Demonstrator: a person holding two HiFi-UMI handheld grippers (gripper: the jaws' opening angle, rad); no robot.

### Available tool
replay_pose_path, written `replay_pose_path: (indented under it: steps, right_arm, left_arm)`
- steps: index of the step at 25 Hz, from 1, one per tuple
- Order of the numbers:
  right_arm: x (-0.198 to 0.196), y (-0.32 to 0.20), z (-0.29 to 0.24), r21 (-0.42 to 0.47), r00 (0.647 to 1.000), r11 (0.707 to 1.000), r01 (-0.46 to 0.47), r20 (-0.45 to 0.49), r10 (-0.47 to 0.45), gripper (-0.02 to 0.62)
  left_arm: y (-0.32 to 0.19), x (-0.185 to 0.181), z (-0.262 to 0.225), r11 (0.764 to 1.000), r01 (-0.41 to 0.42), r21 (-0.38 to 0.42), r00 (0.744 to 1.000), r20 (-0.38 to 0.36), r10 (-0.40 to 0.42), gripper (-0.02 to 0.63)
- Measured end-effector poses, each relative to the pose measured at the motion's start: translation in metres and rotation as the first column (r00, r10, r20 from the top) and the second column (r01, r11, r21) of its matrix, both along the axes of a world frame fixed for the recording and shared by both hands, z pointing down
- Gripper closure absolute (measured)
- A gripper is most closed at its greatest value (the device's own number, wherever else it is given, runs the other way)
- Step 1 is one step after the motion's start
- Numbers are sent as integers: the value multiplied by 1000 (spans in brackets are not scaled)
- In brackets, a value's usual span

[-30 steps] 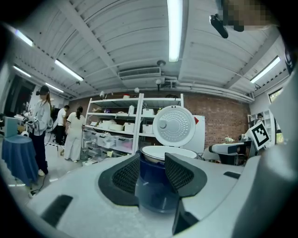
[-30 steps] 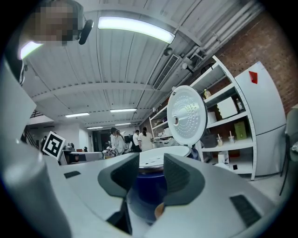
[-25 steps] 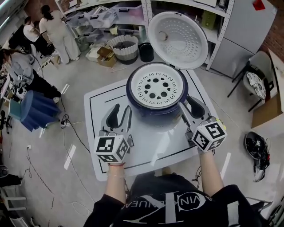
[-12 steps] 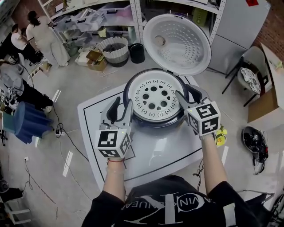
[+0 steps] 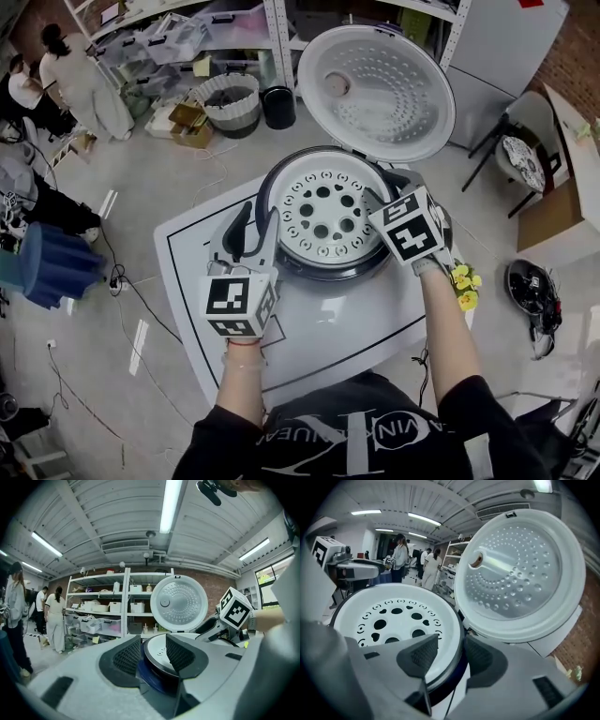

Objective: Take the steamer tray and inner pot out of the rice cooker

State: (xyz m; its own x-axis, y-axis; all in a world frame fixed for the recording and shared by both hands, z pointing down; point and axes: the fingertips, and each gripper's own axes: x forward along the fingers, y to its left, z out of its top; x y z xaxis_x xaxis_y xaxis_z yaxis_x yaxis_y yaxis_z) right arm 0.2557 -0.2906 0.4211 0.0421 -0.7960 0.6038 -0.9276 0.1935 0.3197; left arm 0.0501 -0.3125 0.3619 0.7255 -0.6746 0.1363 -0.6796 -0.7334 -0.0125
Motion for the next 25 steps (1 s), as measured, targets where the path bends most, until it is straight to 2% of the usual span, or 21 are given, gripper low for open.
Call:
replay_pose_path:
  steps: [3, 7, 14, 23, 25]
  right_arm:
    - [4, 1, 4, -28, 1000, 1000, -14, -4, 14, 440]
    - [6, -4, 1, 1, 1000, 1000, -8, 23, 8, 479]
    - [5, -12, -7, 36, 999, 999, 31, 7, -31, 492]
    - [5, -15, -10, 36, 999, 999, 40, 4, -40, 497]
    - [4, -16, -11, 42, 999, 998, 51, -22, -50, 497]
  left_arm:
    - [-1, -1, 1, 1000, -2, -3, 1000, -13, 2, 465]
    - [-2, 2, 7, 1000, -13, -24, 1000, -10, 12, 465]
    - [-4, 1, 8, 999, -24, -45, 999, -24, 23, 465]
    - [-6, -5, 7, 998, -33, -55, 999, -39, 31, 465]
    - [-7, -5, 8, 998, -37, -59, 999, -39, 35, 465]
